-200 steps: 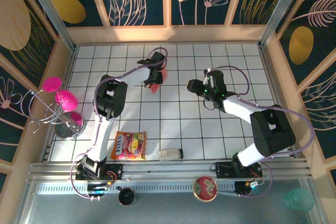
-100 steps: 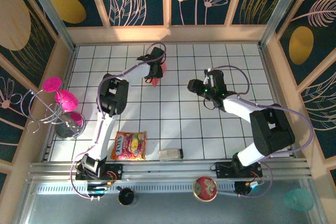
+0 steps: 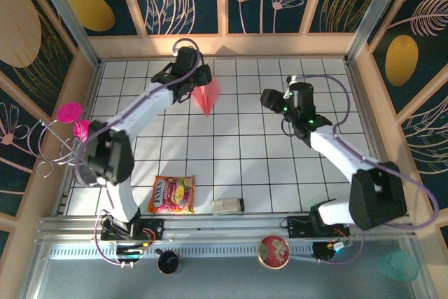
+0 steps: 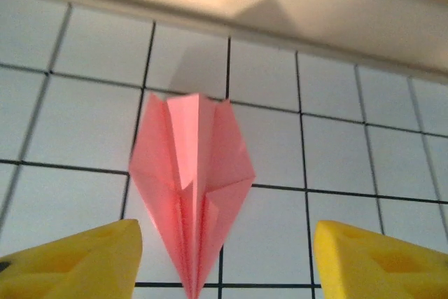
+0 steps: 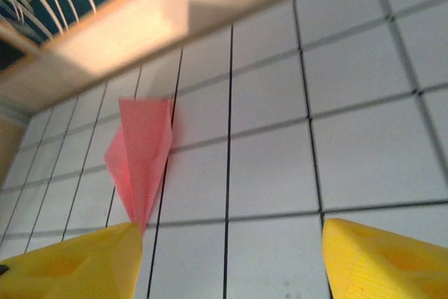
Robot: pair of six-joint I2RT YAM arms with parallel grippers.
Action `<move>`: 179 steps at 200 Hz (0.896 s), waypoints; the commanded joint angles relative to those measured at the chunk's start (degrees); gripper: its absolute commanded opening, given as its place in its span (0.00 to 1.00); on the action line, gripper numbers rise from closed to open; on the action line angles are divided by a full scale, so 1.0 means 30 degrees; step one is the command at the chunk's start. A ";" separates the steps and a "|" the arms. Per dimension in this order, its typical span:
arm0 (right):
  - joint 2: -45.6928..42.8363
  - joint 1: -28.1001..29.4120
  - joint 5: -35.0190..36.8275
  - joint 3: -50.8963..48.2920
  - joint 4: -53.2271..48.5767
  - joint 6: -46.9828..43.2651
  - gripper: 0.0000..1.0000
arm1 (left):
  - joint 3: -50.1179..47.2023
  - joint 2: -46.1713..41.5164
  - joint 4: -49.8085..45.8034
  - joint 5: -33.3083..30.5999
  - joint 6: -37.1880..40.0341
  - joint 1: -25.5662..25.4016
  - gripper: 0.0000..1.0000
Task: Fold a paper plane with a square sheet of paper (pick it up from the middle)
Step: Move the paper plane to the top-center of the table, then reset both arms
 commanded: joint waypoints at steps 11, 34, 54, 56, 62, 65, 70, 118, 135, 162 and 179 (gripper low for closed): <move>-0.2881 -0.0404 0.4700 -0.0461 -0.0070 -0.2572 0.85 | -0.5901 -0.3839 0.4820 -0.2657 0.0541 0.0124 0.85; -0.4568 -0.0700 0.7139 -0.1741 0.0711 -0.3342 0.99 | -1.0045 -0.6525 0.7485 -0.4598 0.1419 0.0124 0.99; -0.5387 -0.1034 0.9390 -0.2684 0.1277 -0.3578 0.99 | -1.2998 -0.8111 0.9288 -0.6731 0.1988 0.0195 0.99; -0.5450 -0.1092 0.9544 -0.2784 0.1384 -0.3592 0.99 | -1.3175 -0.8234 0.9402 -0.6858 0.2056 0.0230 0.99; -0.5576 -0.1267 0.9927 -0.3056 0.1633 -0.3746 0.99 | -1.3837 -0.8566 0.9764 -0.6992 0.2389 0.0306 0.99; -0.5617 -0.1358 1.0105 -0.3228 0.1824 -0.3858 0.99 | -1.4089 -0.8721 0.9909 -0.6990 0.2608 0.0366 0.99; -0.5719 -0.1505 1.0308 -0.3531 0.2186 -0.4088 0.99 | -1.4511 -0.8980 1.0064 -0.7026 0.2829 0.0469 0.99; -0.6920 -0.3827 1.0473 -0.6912 0.5346 -0.5332 0.99 | -1.9027 -1.1651 1.3119 -1.0315 0.4733 0.0729 0.99; -0.6646 -0.4461 1.0402 -0.8248 0.6583 -0.5338 0.99 | -2.0646 -1.2476 1.4779 -1.0685 0.5857 0.1095 0.99; -0.5555 -0.5127 0.9988 -0.9738 0.8452 -0.5459 0.99 | -2.2170 -1.2865 1.6582 -1.0308 0.6883 0.2230 0.99; -0.4840 -0.5325 0.9406 -1.0571 1.0529 -0.5956 0.99 | -2.2473 -1.2692 1.7092 -0.8843 0.7086 0.3417 0.99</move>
